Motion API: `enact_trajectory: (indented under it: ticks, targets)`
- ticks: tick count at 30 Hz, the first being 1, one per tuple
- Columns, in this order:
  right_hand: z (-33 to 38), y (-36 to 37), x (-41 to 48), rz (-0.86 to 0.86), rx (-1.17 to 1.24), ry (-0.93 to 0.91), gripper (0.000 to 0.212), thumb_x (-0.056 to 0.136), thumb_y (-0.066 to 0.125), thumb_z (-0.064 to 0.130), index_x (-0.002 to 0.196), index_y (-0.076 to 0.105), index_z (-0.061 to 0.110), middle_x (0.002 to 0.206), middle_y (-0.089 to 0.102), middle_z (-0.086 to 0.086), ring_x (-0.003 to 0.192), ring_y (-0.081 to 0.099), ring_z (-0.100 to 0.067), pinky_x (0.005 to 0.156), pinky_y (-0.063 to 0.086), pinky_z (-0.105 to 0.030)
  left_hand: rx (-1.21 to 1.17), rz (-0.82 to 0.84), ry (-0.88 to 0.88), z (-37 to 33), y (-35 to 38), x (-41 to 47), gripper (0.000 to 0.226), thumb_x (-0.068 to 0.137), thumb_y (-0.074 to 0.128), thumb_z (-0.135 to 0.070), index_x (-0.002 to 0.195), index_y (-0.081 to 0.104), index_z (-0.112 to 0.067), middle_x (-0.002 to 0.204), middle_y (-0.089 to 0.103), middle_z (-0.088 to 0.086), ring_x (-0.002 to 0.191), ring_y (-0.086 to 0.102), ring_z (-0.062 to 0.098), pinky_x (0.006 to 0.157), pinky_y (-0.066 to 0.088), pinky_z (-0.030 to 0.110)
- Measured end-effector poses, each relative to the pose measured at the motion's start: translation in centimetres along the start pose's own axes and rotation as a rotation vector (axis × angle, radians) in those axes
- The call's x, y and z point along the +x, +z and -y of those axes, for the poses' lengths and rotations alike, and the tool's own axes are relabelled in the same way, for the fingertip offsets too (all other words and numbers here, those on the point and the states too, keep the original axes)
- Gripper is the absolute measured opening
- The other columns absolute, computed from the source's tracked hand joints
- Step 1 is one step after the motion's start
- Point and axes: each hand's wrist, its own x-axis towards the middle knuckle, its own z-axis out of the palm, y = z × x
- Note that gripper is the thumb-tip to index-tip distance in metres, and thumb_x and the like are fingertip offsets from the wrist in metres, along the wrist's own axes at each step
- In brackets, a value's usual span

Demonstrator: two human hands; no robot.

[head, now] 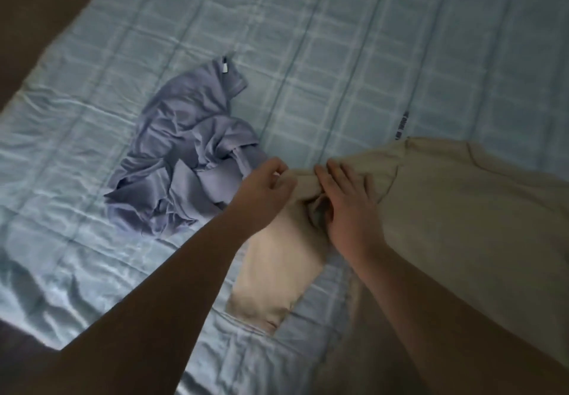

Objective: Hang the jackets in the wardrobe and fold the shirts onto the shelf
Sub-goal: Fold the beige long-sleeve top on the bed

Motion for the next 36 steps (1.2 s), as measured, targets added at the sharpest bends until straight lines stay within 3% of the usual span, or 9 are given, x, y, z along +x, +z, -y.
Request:
enact_trajectory:
  ticks: [4, 10, 16, 20, 23, 26, 29, 31, 36]
  targets:
    - [0.9, -1.6, 0.5, -0.011, 0.001, -0.027, 0.083, 0.079, 0.060, 0.023, 0.154, 0.027, 0.022, 0.162, 0.027, -0.007, 0.148, 0.027, -0.029, 0.114, 0.025, -0.060, 0.201, 0.029, 0.091, -2.1, -4.7, 2.9, 0.011, 0.092, 0.067, -0.026, 0.085, 0.061, -0.018, 0.057, 0.048, -0.005, 0.046, 0.043, 0.005, 0.045, 0.036, 0.022]
    - [3.1, -1.1, 1.9, 0.025, -0.118, -0.013, 0.094, 0.076, 0.057, 0.039, 0.158, 0.014, 0.026, 0.167, 0.002, -0.003, 0.153, 0.004, -0.028, 0.115, 0.017, -0.065, 0.810, 0.077, 0.226, -4.1, -7.5, 7.7, 0.027, 0.093, 0.061, -0.042, 0.103, 0.060, -0.016, 0.095, 0.066, 0.004, 0.091, 0.062, 0.025, 0.068, 0.039, 0.030]
    - [2.8, 3.3, 2.6, 0.145, -0.253, 0.090, 0.088, 0.078, 0.046, 0.044, 0.158, 0.020, 0.017, 0.166, 0.009, -0.007, 0.153, 0.009, -0.030, 0.114, 0.011, -0.067, 0.563, 0.190, 0.094, 1.7, -5.2, 8.1, 0.034, 0.092, 0.061, -0.046, 0.110, 0.054, -0.019, 0.095, 0.065, 0.006, 0.090, 0.063, 0.027, 0.080, 0.051, 0.038]
    - [4.7, 2.4, 2.9, 0.070, -0.229, 0.060, 0.093, 0.072, 0.052, 0.037, 0.157, 0.020, 0.015, 0.167, 0.006, -0.008, 0.153, 0.005, -0.030, 0.118, 0.009, -0.062, 0.332, -0.197, 0.163, 3.6, -8.9, 4.8, 0.018, 0.087, 0.057, -0.012, 0.105, 0.059, -0.013, 0.096, 0.063, 0.004, 0.090, 0.060, 0.021, 0.080, 0.046, 0.035]
    - [7.9, 1.9, 2.6, 0.079, -0.176, -0.061, 0.095, 0.071, 0.059, 0.030, 0.156, 0.022, 0.011, 0.165, 0.013, -0.012, 0.151, 0.012, -0.033, 0.120, 0.016, -0.056, 0.305, -0.365, -0.071, 5.1, -10.7, 0.4, 0.013, 0.090, 0.052, -0.011, 0.085, 0.051, -0.023, 0.076, 0.052, -0.006, 0.078, 0.050, 0.019, 0.070, 0.035, 0.029]
    - [10.6, 3.1, 2.1, 0.166, -0.129, -0.155, 0.093, 0.077, 0.052, 0.030, 0.158, 0.012, 0.009, 0.165, 0.013, -0.011, 0.151, 0.014, -0.032, 0.121, 0.017, -0.051, 0.301, -0.268, -0.215, 8.2, -9.6, -3.2, 0.019, 0.093, 0.046, -0.016, 0.076, 0.050, -0.024, 0.074, 0.057, -0.001, 0.075, 0.060, 0.028, 0.066, 0.042, 0.033]
    - [11.5, 4.5, 2.6, 0.186, -0.116, -0.153, 0.092, 0.080, 0.049, 0.030, 0.158, 0.006, 0.008, 0.165, 0.012, -0.013, 0.152, 0.013, -0.032, 0.121, 0.019, -0.052, 0.448, -0.006, -0.180, 10.9, -7.4, -5.0, 0.044, 0.090, 0.023, -0.037, 0.094, 0.064, -0.021, 0.097, 0.065, 0.008, 0.089, 0.066, 0.031, 0.068, 0.053, 0.037]
    - [11.7, 5.2, 3.0, 0.175, -0.131, -0.132, 0.091, 0.084, 0.052, 0.030, 0.158, 0.004, 0.008, 0.165, 0.010, -0.014, 0.152, 0.012, -0.032, 0.121, 0.019, -0.053, 0.572, 0.052, -0.241, 11.4, -6.1, -5.5, 0.043, 0.093, 0.035, -0.056, 0.106, 0.061, -0.024, 0.106, 0.066, 0.001, 0.104, 0.064, 0.027, 0.077, 0.048, 0.034]
    - [12.0, 5.5, 3.5, 0.151, -0.126, -0.096, 0.088, 0.087, 0.051, 0.032, 0.159, 0.004, 0.012, 0.166, 0.011, -0.010, 0.152, 0.011, -0.028, 0.120, 0.019, -0.053, 0.298, -0.161, -0.276, 9.9, -5.6, -5.2, 0.011, 0.091, 0.052, -0.038, 0.094, 0.057, -0.028, 0.097, 0.064, -0.007, 0.092, 0.060, 0.022, 0.071, 0.046, 0.032]
